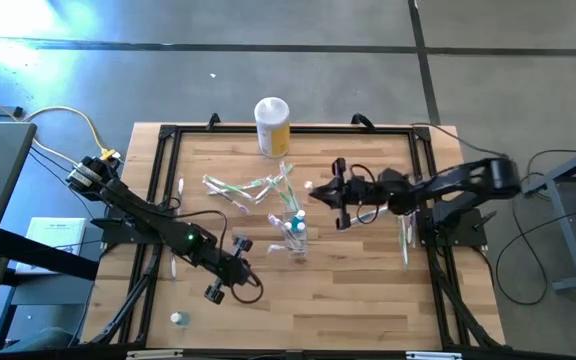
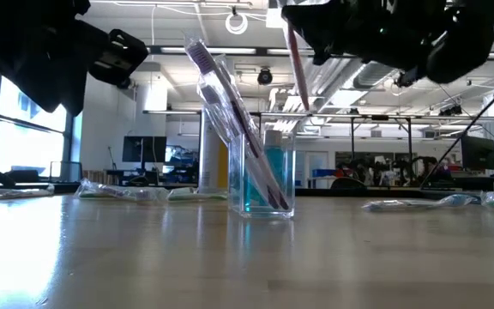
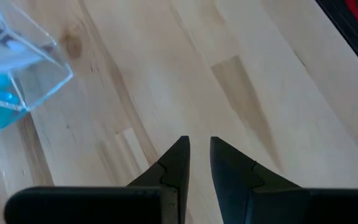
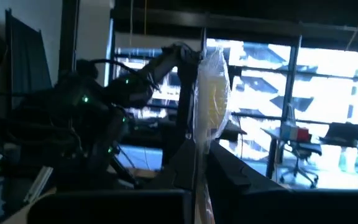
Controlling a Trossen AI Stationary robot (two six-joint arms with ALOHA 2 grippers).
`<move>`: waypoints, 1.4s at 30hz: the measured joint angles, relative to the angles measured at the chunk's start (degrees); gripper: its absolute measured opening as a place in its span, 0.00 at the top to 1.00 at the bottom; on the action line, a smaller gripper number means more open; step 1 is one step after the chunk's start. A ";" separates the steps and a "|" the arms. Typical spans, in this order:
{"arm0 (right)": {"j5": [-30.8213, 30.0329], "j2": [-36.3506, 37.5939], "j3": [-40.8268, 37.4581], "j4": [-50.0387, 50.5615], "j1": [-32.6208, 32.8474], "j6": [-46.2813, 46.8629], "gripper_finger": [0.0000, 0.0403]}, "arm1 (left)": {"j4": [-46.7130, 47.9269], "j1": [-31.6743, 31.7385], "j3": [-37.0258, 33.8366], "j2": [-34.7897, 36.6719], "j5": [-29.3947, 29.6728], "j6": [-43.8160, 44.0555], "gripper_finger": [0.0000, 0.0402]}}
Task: Pick & Place toothbrushing station
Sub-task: Put the orange toothbrush into the transparent organizer
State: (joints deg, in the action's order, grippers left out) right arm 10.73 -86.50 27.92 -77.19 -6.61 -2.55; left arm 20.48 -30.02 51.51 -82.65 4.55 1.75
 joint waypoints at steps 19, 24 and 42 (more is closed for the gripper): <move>10.52 -18.27 14.75 -7.91 -5.58 11.64 0.97 | -1.11 0.00 -0.69 0.07 -2.90 -1.30 0.85; 9.38 -19.24 14.67 -7.50 -4.46 14.55 0.97 | -2.43 -0.02 -3.09 0.07 -2.87 -1.07 0.85; 2.81 -28.13 14.67 -8.31 -4.67 16.54 0.97 | -4.91 -0.02 -4.48 0.07 -4.02 -1.34 0.85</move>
State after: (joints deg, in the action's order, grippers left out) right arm 13.54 -114.63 42.60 -85.50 -11.29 13.99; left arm 15.57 -30.04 47.03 -82.59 0.53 0.40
